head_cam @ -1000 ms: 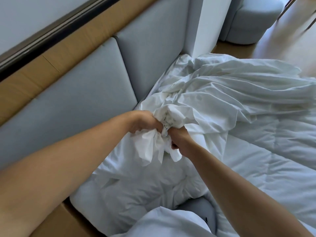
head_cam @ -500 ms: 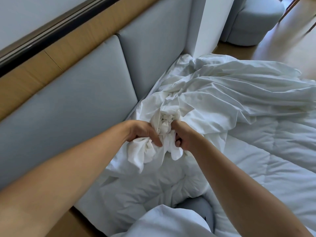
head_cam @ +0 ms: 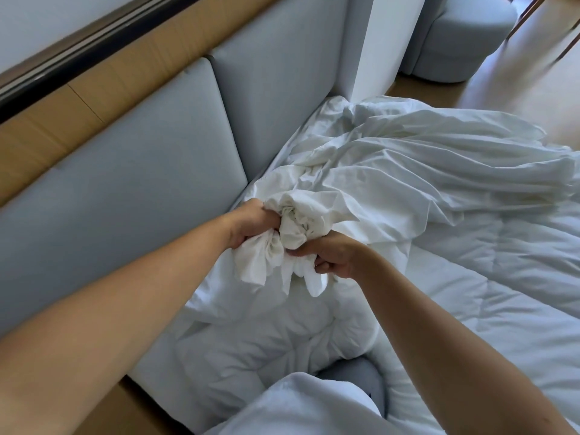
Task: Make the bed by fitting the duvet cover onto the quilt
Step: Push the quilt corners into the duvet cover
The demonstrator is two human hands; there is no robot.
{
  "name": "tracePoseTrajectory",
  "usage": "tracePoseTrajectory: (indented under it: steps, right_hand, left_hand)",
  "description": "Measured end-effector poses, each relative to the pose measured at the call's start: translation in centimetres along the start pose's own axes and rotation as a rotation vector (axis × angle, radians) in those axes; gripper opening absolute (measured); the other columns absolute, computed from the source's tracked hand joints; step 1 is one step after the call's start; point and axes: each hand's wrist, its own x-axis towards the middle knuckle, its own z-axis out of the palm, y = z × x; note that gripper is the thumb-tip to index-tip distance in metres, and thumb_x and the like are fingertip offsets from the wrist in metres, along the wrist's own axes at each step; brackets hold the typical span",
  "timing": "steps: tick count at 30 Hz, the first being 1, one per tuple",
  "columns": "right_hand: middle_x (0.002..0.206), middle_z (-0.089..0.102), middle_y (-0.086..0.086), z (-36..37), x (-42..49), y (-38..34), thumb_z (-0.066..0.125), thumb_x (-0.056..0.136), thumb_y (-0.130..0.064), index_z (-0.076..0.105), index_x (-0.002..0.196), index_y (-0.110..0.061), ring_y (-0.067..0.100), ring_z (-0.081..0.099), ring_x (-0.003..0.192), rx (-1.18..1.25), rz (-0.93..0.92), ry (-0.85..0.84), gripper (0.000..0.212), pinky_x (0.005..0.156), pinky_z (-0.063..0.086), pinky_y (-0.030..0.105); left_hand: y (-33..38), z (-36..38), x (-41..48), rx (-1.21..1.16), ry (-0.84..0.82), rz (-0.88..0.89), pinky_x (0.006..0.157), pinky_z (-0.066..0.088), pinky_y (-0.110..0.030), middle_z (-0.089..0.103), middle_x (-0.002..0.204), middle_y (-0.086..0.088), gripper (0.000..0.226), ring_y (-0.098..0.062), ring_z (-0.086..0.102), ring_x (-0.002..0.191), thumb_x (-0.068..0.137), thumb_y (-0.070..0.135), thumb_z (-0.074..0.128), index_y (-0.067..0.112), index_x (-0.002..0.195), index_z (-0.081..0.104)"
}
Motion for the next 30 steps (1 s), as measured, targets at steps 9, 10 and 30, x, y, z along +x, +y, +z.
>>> tracePoseTrajectory:
  steps: [9, 10, 30]
  right_hand:
    - [0.057, 0.044, -0.003, 2.4, 0.6, 0.2, 0.053, 0.084, -0.005, 0.049, 0.081, -0.017, 0.009, 0.031, 0.045, 0.260, -0.006, 0.229, 0.013, 0.040, 0.020, 0.021]
    - [0.057, 0.043, -0.003, 2.6, 0.6, 0.0, 0.053, 0.083, -0.006, 0.049, 0.083, -0.017, 0.009, 0.030, 0.045, 0.270, 0.005, 0.249, 0.012, 0.039, 0.018, 0.021]
    - [0.061, 0.026, -0.007, 1.2, 1.3, -1.4, 0.058, 0.077, -0.013, 0.044, 0.071, -0.021, 0.006, 0.014, 0.045, 0.309, 0.221, 0.221, 0.018, 0.034, 0.014, 0.018]
  left_hand:
    - [-2.9, 1.7, -1.4, 0.704, 0.523, 0.603, 0.091, 0.024, -0.035, 0.052, 0.067, 0.008, 0.027, -0.028, 0.060, 0.083, 0.074, 0.046, 0.053, 0.021, 0.081, 0.047]
    - [-3.2, 1.8, -1.6, 0.710, 0.562, 0.664, 0.094, 0.025, -0.037, 0.056, 0.071, 0.005, 0.033, -0.029, 0.061, 0.083, 0.075, 0.042, 0.061, 0.019, 0.094, 0.047]
    - [-4.1, -0.2, -2.6, 0.661, 0.204, 0.506, 0.083, 0.046, -0.030, 0.062, 0.098, 0.003, 0.044, -0.022, 0.063, 0.094, 0.070, 0.039, 0.082, 0.045, 0.111, 0.068]
